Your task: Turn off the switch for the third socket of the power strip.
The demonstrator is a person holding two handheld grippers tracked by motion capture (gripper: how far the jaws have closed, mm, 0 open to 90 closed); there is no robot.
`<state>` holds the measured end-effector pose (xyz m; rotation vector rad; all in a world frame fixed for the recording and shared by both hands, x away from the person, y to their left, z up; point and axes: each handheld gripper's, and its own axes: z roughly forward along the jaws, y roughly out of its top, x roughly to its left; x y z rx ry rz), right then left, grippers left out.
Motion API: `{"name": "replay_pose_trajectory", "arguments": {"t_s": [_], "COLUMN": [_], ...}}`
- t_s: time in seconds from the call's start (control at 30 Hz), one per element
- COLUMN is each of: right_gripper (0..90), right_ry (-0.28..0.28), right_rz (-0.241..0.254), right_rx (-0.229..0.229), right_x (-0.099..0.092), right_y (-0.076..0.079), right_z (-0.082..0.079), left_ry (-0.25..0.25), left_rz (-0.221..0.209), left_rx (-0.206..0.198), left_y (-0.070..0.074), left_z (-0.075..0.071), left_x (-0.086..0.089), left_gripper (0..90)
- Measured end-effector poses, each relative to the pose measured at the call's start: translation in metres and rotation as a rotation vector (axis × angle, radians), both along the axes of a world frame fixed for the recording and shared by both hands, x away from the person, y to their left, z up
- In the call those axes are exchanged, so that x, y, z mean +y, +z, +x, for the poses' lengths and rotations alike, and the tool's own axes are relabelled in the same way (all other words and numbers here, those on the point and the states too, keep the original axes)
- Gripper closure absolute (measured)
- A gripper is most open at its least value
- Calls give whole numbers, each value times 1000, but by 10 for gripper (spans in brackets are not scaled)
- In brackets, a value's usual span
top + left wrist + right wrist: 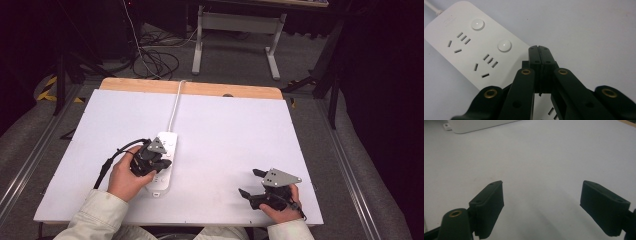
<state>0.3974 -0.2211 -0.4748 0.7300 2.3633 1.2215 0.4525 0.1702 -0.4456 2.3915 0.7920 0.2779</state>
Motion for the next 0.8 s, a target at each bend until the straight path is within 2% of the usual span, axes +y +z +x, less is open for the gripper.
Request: {"name": "replay_pose_trajectory", "arguments": {"t_s": [0.27, 0.37, 0.7, 0.8], "right_gripper": [192, 192, 198, 199], "right_ry": [0, 0, 3, 4], "right_rz": [-2, -2, 2, 1], "right_rx": [4, 4, 0, 1], "right_x": [0, 1, 1, 1], "right_y": [0, 0, 0, 0], "right_z": [0, 0, 0, 0], "left_ry": [5, 11, 16, 18], "left_rz": [15, 13, -11, -1], "left_rx": [-4, 6, -9, -14], "left_y": [-1, -2, -5, -4], "left_z": [0, 0, -2, -3], "left_x": [-1, -1, 1, 1], "left_gripper": [900, 900, 900, 900]}}
